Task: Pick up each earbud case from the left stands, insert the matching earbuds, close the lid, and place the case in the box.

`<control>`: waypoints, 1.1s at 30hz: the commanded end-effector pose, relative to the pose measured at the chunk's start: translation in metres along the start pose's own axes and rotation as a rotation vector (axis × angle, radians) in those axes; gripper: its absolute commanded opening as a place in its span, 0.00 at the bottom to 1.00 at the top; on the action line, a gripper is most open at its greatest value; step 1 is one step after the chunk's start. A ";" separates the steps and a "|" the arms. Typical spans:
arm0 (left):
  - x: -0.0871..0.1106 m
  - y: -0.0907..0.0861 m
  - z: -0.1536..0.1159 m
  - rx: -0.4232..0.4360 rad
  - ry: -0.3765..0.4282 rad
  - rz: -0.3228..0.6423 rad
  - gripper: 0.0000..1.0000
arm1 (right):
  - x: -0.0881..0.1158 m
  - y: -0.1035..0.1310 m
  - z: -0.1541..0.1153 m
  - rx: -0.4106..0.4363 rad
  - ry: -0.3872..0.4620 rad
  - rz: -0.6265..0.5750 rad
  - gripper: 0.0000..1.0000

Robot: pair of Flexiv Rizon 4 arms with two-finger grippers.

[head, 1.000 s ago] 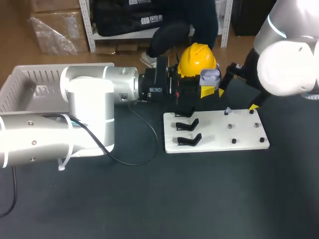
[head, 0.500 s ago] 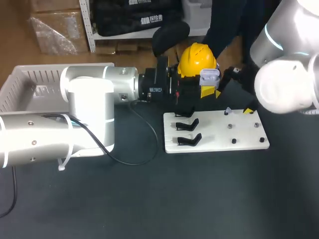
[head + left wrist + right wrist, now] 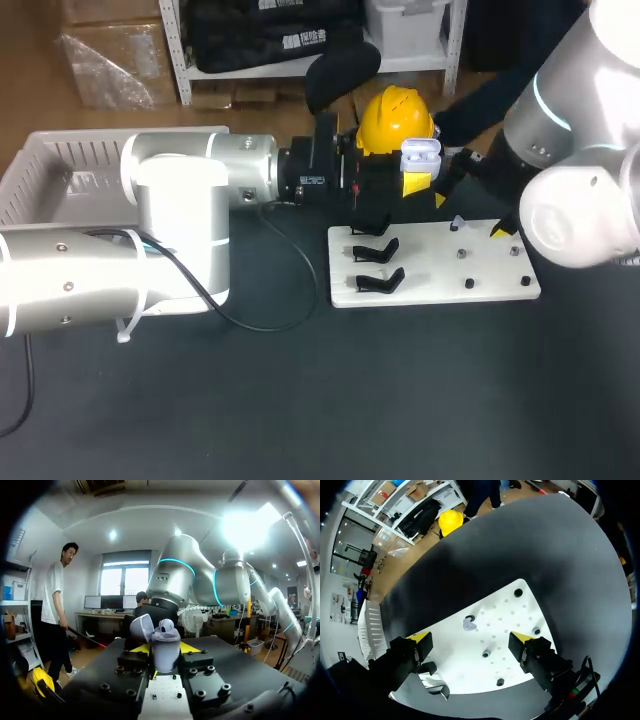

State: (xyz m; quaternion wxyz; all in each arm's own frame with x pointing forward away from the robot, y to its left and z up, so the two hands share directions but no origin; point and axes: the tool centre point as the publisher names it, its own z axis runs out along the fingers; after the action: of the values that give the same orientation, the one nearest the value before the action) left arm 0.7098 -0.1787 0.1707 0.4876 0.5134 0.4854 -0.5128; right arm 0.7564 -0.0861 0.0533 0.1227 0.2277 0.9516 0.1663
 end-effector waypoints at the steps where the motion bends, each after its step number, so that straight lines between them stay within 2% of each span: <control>1: 0.000 0.000 0.000 0.000 -0.001 0.000 0.00 | 0.003 -0.002 0.007 -0.005 -0.027 0.006 1.00; 10: 0.000 0.000 0.000 0.000 -0.001 0.000 0.00 | 0.002 0.000 0.015 -0.021 -0.005 -0.019 1.00; 14: 0.000 0.000 0.000 0.000 -0.001 0.000 0.00 | -0.001 0.000 0.017 -0.030 -0.001 -0.038 0.88; 16: 0.000 0.000 0.000 0.000 -0.001 0.000 0.00 | -0.001 0.001 0.017 -0.031 -0.002 -0.041 0.79; 20: 0.000 0.000 0.000 0.000 -0.001 0.000 0.00 | -0.003 0.000 0.017 -0.028 0.010 -0.055 0.79; 22: 0.000 0.000 0.000 0.000 -0.001 0.000 0.00 | -0.002 0.000 0.018 -0.027 0.017 -0.065 0.71; 24: 0.000 0.000 0.000 0.000 -0.001 0.000 0.00 | -0.002 0.001 0.019 -0.028 0.026 -0.078 0.55; 28: 0.000 0.000 0.000 0.000 -0.001 0.000 0.00 | -0.003 0.003 0.020 -0.028 0.029 -0.091 0.50; 33: 0.000 0.000 0.000 0.000 -0.001 0.000 0.00 | -0.005 0.004 0.020 -0.024 0.026 -0.093 0.51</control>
State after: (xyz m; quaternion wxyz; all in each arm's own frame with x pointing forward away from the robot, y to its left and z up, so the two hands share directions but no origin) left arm 0.7098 -0.1787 0.1707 0.4876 0.5134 0.4854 -0.5129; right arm 0.7649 -0.0812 0.0379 0.1235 0.1797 0.9601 0.1754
